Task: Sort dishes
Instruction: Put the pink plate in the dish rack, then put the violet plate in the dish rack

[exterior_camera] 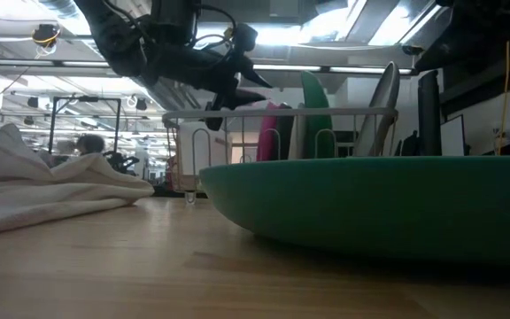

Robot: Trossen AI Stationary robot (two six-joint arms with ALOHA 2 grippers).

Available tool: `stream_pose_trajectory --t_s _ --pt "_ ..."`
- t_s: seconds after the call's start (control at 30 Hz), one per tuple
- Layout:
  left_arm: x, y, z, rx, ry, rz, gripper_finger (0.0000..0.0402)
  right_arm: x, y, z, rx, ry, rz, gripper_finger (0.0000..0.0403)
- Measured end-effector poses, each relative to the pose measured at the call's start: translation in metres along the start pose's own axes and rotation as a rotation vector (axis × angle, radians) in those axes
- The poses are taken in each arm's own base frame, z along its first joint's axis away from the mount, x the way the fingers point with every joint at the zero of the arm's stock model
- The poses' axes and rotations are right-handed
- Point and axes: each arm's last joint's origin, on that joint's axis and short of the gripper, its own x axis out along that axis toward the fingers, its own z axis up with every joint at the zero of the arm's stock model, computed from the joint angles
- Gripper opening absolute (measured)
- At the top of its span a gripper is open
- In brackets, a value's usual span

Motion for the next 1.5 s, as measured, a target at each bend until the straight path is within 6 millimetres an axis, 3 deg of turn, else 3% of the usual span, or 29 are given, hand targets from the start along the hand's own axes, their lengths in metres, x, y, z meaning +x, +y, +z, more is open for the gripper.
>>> stream_pose_trajectory --t_s 0.27,0.6,0.8,1.03,1.27,1.5 --pt "0.000 -0.007 0.006 0.073 -0.072 -0.067 0.0151 0.000 0.002 -0.001 0.002 0.040 0.053 0.0014" --pt "-0.015 -0.037 0.000 0.368 -0.155 -0.276 0.0155 0.008 0.008 -0.006 -0.020 0.137 0.113 0.0014" --pt "-0.033 -0.060 -0.028 0.523 0.000 -0.561 0.0155 0.022 0.015 -0.013 -0.056 0.194 0.071 0.0014" --pt "-0.073 -0.082 -0.082 0.705 0.302 -0.865 0.0155 0.041 0.023 -0.023 -0.096 0.285 0.049 0.0014" --pt "-0.114 -0.081 -0.128 1.017 0.532 -0.895 0.0155 0.059 0.035 -0.030 -0.095 0.329 0.085 0.0014" --pt "-0.130 -0.078 -0.145 1.332 0.659 -0.809 0.0155 0.074 0.045 -0.033 -0.084 0.310 0.101 0.0014"
